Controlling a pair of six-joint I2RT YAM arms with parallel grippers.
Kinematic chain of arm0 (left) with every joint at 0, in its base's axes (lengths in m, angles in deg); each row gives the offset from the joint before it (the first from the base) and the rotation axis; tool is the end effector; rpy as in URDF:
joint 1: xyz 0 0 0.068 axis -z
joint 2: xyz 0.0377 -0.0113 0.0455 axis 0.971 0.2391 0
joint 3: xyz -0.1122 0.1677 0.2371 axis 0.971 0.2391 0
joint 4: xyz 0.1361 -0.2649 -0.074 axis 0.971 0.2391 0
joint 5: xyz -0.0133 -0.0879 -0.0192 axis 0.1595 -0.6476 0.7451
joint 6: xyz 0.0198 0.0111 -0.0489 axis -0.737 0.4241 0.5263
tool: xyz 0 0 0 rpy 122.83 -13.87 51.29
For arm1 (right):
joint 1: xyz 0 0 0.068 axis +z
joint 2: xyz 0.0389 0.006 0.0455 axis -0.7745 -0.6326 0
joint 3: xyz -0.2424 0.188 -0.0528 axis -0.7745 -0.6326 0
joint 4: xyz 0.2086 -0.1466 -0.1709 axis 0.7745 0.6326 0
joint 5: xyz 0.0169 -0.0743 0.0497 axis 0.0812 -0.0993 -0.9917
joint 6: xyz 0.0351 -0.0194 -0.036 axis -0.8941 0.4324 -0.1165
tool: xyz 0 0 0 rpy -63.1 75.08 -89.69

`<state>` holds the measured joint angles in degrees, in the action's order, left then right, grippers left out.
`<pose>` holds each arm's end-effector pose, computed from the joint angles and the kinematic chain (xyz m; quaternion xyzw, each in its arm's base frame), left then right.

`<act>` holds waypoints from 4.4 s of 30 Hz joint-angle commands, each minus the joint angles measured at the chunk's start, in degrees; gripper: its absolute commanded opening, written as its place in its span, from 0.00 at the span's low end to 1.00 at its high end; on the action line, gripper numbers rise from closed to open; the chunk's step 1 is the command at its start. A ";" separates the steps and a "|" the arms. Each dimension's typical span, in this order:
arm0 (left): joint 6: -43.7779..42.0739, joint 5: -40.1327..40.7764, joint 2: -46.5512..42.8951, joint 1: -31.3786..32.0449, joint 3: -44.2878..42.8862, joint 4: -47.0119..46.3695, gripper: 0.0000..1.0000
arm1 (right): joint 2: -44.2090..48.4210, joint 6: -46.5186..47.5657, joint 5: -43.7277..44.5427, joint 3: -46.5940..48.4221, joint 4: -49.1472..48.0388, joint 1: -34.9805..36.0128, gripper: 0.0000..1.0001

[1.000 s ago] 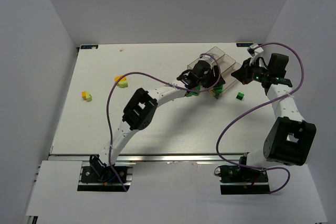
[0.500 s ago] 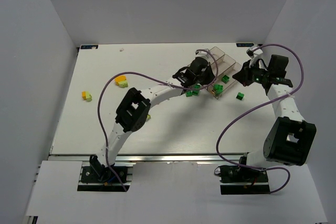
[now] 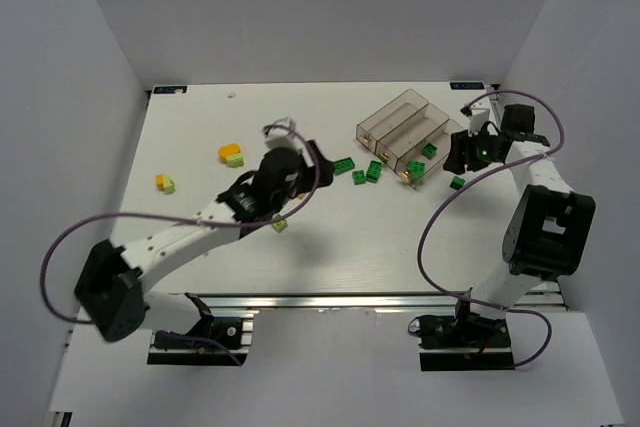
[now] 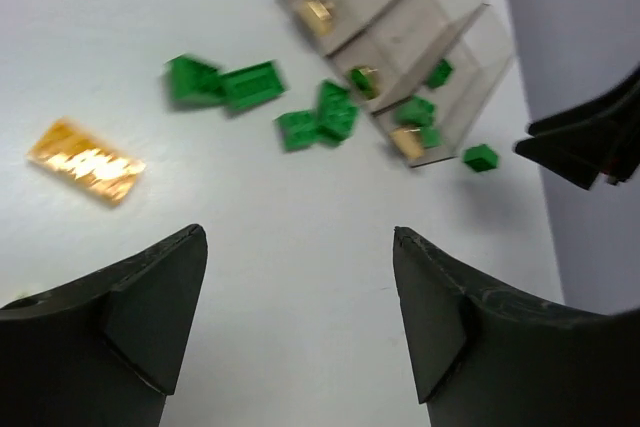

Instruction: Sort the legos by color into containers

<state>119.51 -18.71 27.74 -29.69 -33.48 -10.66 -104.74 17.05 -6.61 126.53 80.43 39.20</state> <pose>0.2532 -0.2497 0.3208 -0.0559 0.8364 -0.2662 0.4758 0.3973 -0.0623 0.2671 -0.2133 0.8874 0.1344 0.3859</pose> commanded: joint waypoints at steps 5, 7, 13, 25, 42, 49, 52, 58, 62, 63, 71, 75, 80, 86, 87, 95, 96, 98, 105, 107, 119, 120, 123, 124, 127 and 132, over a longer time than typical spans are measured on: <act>11.23 8.59 -24.11 -1.30 20.07 6.58 0.87 | -4.59 11.61 10.19 4.96 7.38 0.92 0.64; 13.25 10.08 -27.74 -1.30 23.93 7.98 0.88 | -7.05 16.08 12.37 6.55 9.04 1.35 0.64; 15.63 11.50 -33.83 -1.39 27.03 9.75 0.89 | -11.45 20.67 14.68 9.81 9.93 1.53 0.62; 15.46 9.12 -29.34 -1.39 25.71 8.52 0.89 | -15.14 22.26 15.29 8.05 8.35 3.03 0.56; 14.41 9.12 -27.67 -1.39 25.45 7.56 0.89 | -10.94 25.95 9.86 5.59 10.80 2.94 0.14; 13.62 8.42 -26.62 -1.39 25.36 6.50 0.90 | -4.78 21.58 -1.90 9.45 16.87 2.94 0.02; 12.91 7.28 -25.74 -1.48 25.27 5.36 0.90 | -6.69 6.32 -8.60 13.83 10.57 3.20 0.00; 13.00 5.70 -25.83 -1.39 25.89 4.57 0.90 | -13.29 -4.55 -5.46 18.95 -0.26 6.19 0.15; 12.56 4.99 -24.42 -1.48 25.36 3.95 0.90 | -15.50 -3.93 -3.96 19.30 -1.06 6.19 0.26; 12.47 4.82 -23.99 -1.48 25.19 3.86 0.90 | -15.67 -3.76 -3.61 19.47 -1.06 6.19 0.28; 11.86 4.20 -22.23 -1.48 24.57 3.25 0.90 | -16.55 -2.70 -2.64 19.83 -0.79 6.28 0.50; 11.07 3.50 -21.09 -1.48 24.05 2.72 0.90 | -16.03 -1.91 -2.64 19.39 -0.79 6.28 0.58; 8.52 2.01 -16.62 -1.65 20.55 2.28 0.88 | -13.48 0.54 -4.56 18.95 1.05 6.28 0.58; 2.19 -5.45 -5.38 -5.60 10.70 5.08 0.45 | -7.95 19.77 -20.90 16.33 12.71 6.37 0.56; 1.67 -6.77 -3.61 -7.44 7.12 5.79 0.37 | -6.98 21.45 -23.88 15.27 13.70 6.28 0.56; -0.35 -12.15 15.81 -11.59 -14.95 17.37 0.66 | 3.04 25.69 -25.05 2.00 11.26 7.77 0.54; -0.80 -12.58 17.83 -11.67 -17.33 18.44 0.69 | 3.48 25.17 -25.22 1.38 10.81 7.86 0.54; -1.85 -13.82 23.20 -11.76 -23.57 20.64 0.76 | 4.71 23.42 -25.75 0.23 10.02 7.77 0.54; -2.21 -16.28 32.70 -13.60 -31.76 22.32 0.80 | 7.44 18.49 -27.51 -3.64 5.19 7.86 0.54; -1.77 -16.63 34.10 -14.05 -32.29 22.23 0.79 | 7.88 17.25 -27.69 -4.08 4.22 7.77 0.54; 0.78 -22.25 39.82 -15.45 -32.12 17.23 0.71 | 7.88 15.84 -27.86 -4.43 3.51 7.77 0.53; 1.30 -22.60 40.78 -15.63 -31.86 16.61 0.70 | 7.88 15.67 -28.04 -4.43 3.60 7.77 0.54; 1.83 -23.05 41.49 -15.89 -31.24 15.64 0.69 | 7.79 15.76 -28.04 -4.43 3.60 7.77 0.53; 1.92 -23.05 41.50 -15.98 -31.24 15.64 0.69 | 7.79 15.67 -28.04 -4.43 3.69 7.77 0.53; 2.36 -22.78 41.94 -16.33 -30.80 14.94 0.67 | 7.71 15.67 -28.13 -4.34 3.60 7.86 0.53; 3.24 -22.61 42.72 -16.77 -29.92 13.10 0.64 | 7.44 15.41 -28.39 -4.26 3.69 7.77 0.53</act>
<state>121.74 -40.81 70.49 -45.79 -63.60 5.03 -98.44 33.13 -32.86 122.22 85.11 47.03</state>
